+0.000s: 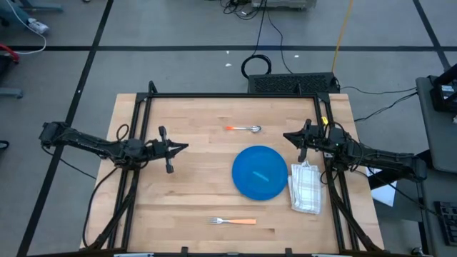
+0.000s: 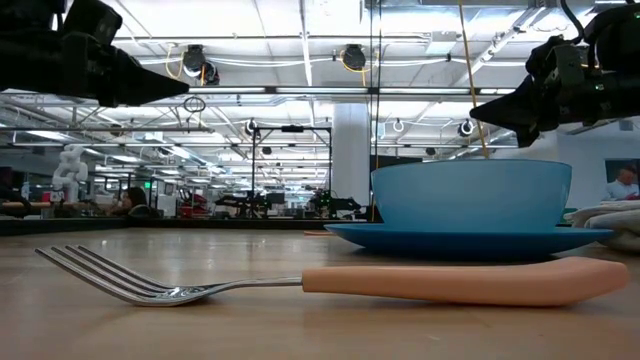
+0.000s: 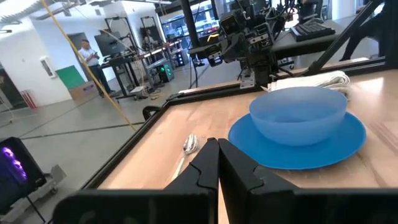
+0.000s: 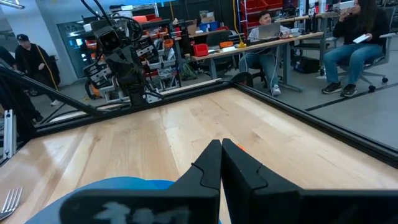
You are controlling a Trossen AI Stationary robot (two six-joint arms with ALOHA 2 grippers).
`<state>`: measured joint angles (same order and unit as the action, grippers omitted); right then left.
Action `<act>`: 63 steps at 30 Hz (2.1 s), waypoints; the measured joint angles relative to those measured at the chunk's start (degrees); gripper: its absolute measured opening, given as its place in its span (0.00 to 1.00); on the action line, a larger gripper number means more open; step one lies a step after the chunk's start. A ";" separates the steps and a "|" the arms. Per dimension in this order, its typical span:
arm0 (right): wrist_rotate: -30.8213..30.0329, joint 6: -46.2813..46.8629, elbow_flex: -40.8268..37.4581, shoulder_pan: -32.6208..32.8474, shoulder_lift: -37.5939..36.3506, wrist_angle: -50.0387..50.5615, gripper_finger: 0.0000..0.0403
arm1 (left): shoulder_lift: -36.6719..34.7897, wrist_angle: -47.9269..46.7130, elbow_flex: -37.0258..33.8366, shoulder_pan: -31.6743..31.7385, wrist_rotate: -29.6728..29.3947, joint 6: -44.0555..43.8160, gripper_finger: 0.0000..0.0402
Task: Set table place
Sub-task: Put the light orange fork to the left of the blue plate
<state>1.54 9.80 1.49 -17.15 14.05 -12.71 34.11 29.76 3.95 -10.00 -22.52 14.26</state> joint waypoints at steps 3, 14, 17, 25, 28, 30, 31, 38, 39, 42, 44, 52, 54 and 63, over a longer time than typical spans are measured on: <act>0.00 0.00 0.01 0.00 0.01 -1.93 0.00 | 0.00 -0.01 0.00 0.00 0.02 -0.02 0.02; 4.55 0.28 2.72 4.65 2.20 -2.90 0.10 | 0.00 -0.01 0.00 0.00 0.00 -1.23 0.02; 4.35 0.42 5.51 7.13 5.51 -3.36 0.15 | 0.00 -0.01 0.00 0.00 0.00 -1.27 0.02; 2.67 1.00 16.02 13.66 19.40 -1.52 0.36 | 0.00 -0.03 0.00 0.00 0.00 -1.30 0.02; 2.57 0.33 21.22 15.88 25.77 0.80 0.43 | 0.00 -0.33 0.00 0.00 0.00 -1.53 0.02; 1.29 -0.80 24.77 17.75 29.92 2.76 0.46 | 0.00 -0.71 0.00 0.00 0.00 -1.60 0.02; 0.35 -1.59 26.74 18.79 31.94 3.48 0.47 | 0.00 -0.96 0.00 0.00 0.00 -1.79 0.02; -9.04 -4.58 39.86 26.58 44.98 11.24 0.50 | 0.00 -1.67 0.00 0.00 0.00 -2.97 0.02; -10.26 -4.35 41.52 27.62 46.50 11.93 0.50 | 0.00 -1.72 0.00 0.00 0.00 -3.07 0.02; -12.78 -2.66 46.48 30.60 50.80 15.80 0.50 | 0.00 -1.74 0.00 0.00 0.00 -3.60 0.02; -13.84 -1.15 50.02 32.49 53.62 18.97 0.50 | 0.00 -1.73 0.00 0.00 0.00 -4.16 0.02; -15.15 7.47 61.16 37.93 64.14 29.92 0.50 | 0.00 -1.80 0.00 0.00 0.02 -4.57 0.02; -15.05 10.18 63.26 38.76 66.61 32.18 0.50 | 0.00 -1.80 0.00 0.00 0.02 -4.63 0.02; -9.74 17.32 70.39 40.52 76.65 38.09 0.50 | 0.00 -1.85 0.00 0.00 0.02 -4.74 0.02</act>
<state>-8.20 27.12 71.88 23.38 90.70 25.38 34.11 27.92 3.95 -10.00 -22.50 9.52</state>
